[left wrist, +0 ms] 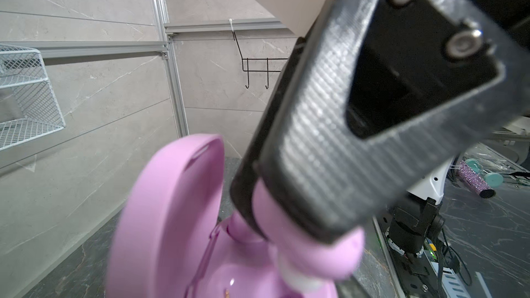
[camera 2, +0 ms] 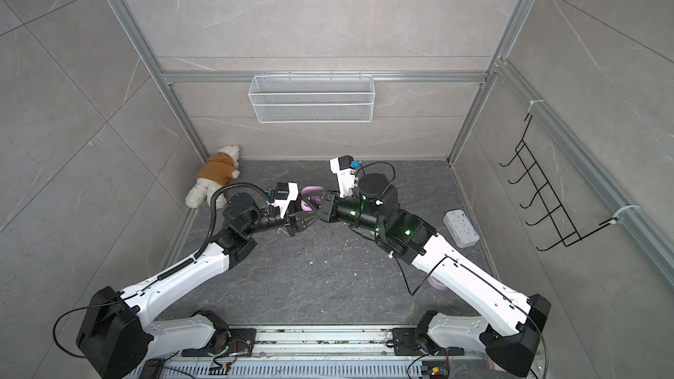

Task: Insert wireless bluetooth earbuds into charging case
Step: Insert the wireless bluetooth earbud into the charging case.

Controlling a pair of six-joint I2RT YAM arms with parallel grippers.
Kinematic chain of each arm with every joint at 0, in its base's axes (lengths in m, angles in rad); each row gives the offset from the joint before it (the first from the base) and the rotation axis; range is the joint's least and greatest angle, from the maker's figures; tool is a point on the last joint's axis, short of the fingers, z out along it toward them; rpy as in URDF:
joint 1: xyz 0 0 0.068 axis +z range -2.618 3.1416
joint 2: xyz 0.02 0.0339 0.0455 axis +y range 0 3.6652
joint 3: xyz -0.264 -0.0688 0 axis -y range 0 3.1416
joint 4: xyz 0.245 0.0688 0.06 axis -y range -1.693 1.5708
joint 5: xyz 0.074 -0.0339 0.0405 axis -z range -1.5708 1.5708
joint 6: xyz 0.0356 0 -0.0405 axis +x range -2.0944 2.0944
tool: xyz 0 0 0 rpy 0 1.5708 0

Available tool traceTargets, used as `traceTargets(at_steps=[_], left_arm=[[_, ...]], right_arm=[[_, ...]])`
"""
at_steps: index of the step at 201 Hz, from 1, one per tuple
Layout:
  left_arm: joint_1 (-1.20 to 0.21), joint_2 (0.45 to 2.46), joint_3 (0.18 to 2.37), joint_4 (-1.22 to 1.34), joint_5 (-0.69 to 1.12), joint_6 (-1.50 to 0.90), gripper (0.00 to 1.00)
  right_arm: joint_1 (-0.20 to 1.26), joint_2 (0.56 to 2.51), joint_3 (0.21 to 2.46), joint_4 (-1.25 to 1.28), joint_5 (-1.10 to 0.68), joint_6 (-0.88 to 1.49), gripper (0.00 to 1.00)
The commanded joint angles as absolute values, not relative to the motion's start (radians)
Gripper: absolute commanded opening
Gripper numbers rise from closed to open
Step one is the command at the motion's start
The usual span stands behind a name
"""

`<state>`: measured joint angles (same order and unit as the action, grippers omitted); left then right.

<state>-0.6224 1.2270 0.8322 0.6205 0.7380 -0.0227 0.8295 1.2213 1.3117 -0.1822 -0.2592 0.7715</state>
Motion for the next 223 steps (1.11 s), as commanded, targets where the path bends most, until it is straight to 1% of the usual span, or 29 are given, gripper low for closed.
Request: traceTargets(at_steps=[1,223], left_arm=[[-0.625,1.198,0.868,0.636,0.752,0.017,0.15],[-0.641,1.171,0.890,0.602,0.757,0.046,0.15]], right_arm=[[0.825,1.232,1.351,-0.189,-0.283,0.782,0.20],[0.825,1.241,1.349,-0.233,-0.260,0.792,0.19]])
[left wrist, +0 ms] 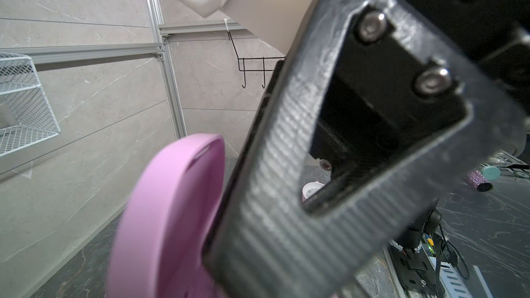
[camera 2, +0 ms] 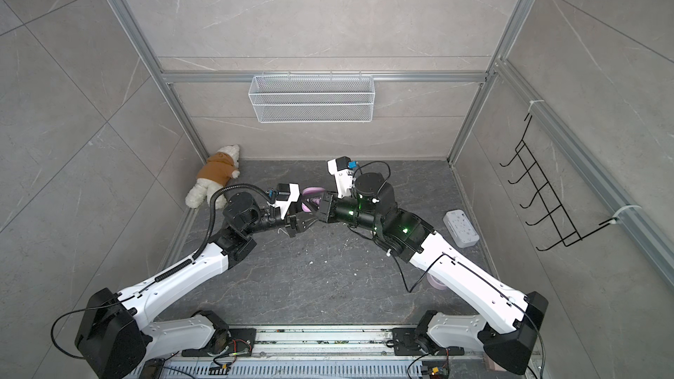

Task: Insert wireless bluetooth earbuds into charging case
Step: Insert the wireless bluetooth earbud into the charging case.

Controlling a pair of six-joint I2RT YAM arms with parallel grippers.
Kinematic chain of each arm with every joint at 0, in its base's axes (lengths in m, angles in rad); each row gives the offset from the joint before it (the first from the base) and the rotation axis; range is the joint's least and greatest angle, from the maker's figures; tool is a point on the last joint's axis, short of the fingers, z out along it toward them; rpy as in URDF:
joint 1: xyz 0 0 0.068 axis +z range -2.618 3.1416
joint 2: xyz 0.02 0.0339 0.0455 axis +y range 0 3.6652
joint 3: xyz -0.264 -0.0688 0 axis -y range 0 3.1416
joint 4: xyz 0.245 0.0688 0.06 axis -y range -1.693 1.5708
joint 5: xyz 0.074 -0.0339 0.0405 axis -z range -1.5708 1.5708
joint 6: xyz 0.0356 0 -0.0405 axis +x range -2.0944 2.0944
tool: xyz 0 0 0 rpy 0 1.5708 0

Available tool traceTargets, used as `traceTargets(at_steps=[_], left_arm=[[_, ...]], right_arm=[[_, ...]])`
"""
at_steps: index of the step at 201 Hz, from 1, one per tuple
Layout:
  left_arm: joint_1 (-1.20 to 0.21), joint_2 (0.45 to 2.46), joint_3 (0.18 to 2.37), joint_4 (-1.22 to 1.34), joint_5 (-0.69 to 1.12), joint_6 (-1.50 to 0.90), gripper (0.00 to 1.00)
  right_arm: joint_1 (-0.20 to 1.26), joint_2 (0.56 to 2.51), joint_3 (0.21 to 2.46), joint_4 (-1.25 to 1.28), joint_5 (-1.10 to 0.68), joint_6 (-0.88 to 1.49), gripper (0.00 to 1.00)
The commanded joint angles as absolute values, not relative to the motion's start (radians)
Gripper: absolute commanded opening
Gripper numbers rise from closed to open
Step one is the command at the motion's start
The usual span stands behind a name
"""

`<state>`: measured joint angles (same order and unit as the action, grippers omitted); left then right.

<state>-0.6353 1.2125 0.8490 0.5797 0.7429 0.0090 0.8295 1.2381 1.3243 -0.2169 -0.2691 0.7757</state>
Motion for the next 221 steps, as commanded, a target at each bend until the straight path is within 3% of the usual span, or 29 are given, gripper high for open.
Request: traceTargets(at_steps=[1,221], left_arm=[[-0.641,1.171,0.889,0.602,0.757,0.048,0.15],[-0.641,1.175,0.886,0.594,0.724,0.071,0.14]], right_arm=[[0.825,1.242,1.350,-0.233,-0.260,0.792,0.19],[0.827,1.230,1.468,-0.412,-0.206,0.715,0.37]])
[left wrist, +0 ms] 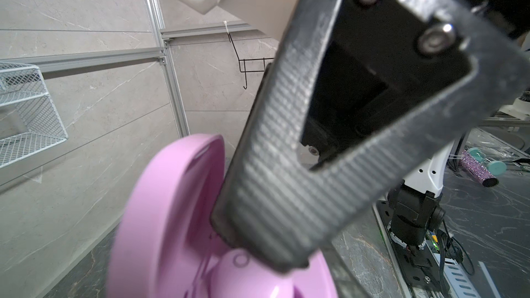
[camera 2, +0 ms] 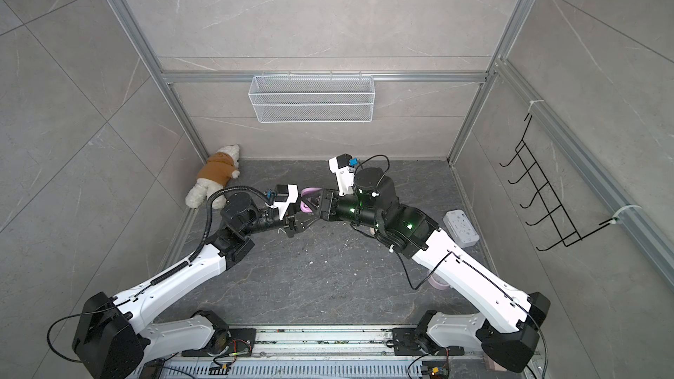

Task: Insert wireless bluetooth earbuds into charging case
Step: Insert the wireless bluetooth earbud into the charging case, then close the charging case.

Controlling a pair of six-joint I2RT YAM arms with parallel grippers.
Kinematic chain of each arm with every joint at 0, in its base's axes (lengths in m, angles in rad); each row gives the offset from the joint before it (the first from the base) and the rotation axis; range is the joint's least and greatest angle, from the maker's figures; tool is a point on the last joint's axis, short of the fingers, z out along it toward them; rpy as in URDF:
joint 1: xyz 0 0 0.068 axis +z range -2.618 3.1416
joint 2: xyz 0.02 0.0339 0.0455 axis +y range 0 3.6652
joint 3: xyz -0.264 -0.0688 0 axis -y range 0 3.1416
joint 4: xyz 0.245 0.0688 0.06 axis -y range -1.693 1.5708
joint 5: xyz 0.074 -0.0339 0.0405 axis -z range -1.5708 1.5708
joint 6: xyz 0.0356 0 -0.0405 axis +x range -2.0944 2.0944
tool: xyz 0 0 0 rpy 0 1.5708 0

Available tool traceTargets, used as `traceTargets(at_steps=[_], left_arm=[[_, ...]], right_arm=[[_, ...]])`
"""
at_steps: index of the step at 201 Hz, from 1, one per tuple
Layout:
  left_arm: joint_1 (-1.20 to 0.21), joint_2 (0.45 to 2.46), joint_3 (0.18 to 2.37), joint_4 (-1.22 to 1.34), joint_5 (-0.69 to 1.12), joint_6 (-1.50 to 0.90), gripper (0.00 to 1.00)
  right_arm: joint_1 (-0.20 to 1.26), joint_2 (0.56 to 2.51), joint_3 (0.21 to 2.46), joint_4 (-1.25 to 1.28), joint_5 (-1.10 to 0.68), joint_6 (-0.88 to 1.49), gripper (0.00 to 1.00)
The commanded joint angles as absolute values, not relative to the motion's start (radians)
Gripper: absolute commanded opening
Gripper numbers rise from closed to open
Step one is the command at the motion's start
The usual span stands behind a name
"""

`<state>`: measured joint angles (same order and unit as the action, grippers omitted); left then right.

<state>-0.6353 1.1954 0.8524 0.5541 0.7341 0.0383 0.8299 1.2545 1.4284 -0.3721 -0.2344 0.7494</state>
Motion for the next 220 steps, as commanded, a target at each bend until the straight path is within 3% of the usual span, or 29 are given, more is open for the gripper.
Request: traceTargets(at_steps=[1,43,96,168,220], left_arm=[[-0.641,1.175,0.885,0.593,0.723,0.072,0.14],[-0.640,1.174,0.869,0.587,0.701,0.086,0.13],[-0.640,1.166,0.855,0.556,0.698,0.109,0.13],[-0.640,1.155,0.853,0.547,0.730,0.092,0.13],[-0.640,1.140,0.845,0.551,0.717,0.098,0.13]], right_arm=[[0.827,1.229,1.470,-0.413,-0.206,0.714,0.37],[0.827,1.217,1.526,-0.480,-0.206,0.702,0.37],[0.827,1.262,1.762,-0.772,-0.096,0.620,0.36],[0.784,1.652,2.308,-1.155,-0.105,0.481,0.35],[0.783,1.732,2.371,-1.232,-0.156,0.467,0.33]])
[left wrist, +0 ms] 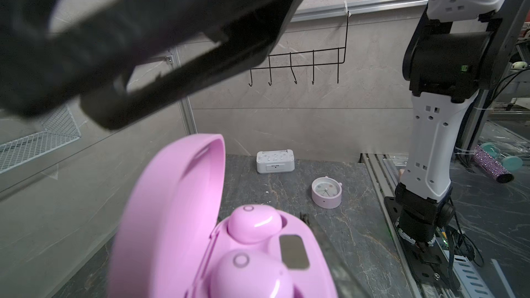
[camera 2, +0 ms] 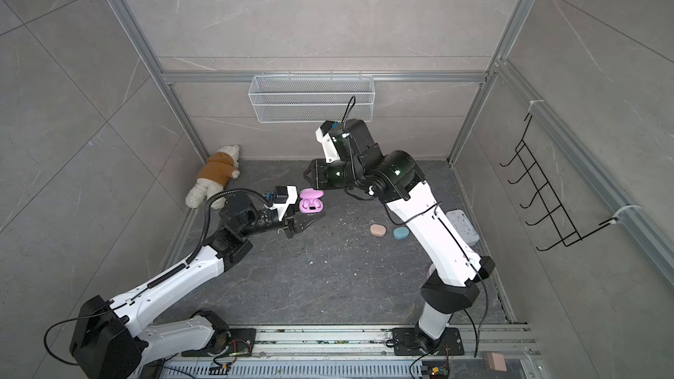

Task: Insert wireless bluetooth earbuds into charging case
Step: Close the charging case.

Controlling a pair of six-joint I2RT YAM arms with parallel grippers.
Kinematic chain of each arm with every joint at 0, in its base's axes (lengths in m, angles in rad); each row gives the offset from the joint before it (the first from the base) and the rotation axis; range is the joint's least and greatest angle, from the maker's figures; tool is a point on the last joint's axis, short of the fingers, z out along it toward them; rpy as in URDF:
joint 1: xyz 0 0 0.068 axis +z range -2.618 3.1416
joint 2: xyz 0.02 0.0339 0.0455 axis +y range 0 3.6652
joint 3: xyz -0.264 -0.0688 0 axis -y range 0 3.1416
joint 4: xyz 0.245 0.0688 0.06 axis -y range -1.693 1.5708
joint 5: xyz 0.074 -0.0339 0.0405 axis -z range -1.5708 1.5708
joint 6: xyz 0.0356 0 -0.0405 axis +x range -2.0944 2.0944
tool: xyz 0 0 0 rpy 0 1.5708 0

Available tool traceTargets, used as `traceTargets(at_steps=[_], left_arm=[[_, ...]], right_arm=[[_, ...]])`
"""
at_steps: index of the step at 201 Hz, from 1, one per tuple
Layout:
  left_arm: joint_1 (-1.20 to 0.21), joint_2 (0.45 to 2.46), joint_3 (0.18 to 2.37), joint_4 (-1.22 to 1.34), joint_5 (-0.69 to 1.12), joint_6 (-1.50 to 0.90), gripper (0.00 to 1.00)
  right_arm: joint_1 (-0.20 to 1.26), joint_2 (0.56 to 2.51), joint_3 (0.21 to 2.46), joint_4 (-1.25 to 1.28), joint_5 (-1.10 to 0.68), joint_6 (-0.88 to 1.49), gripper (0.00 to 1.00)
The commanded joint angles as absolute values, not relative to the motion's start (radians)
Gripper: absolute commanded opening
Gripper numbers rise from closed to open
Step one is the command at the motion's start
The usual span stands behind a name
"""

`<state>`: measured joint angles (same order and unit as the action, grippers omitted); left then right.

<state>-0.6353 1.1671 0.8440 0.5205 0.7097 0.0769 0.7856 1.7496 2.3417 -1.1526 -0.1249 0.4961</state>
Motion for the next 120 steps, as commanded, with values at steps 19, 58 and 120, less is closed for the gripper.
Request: traceTargets(at_steps=[19,58,120], left_arm=[[-0.640,1.142,0.841,0.559,0.708,0.098,0.13],[-0.640,1.150,0.842,0.566,0.703,0.094,0.13],[-0.641,1.155,0.856,0.546,0.705,0.107,0.13]], right_arm=[[0.784,1.691,2.313,-1.221,-0.159,0.488,0.32],[0.787,1.573,2.117,-1.128,-0.190,0.543,0.32],[0.824,1.549,2.040,-1.113,-0.215,0.545,0.32]])
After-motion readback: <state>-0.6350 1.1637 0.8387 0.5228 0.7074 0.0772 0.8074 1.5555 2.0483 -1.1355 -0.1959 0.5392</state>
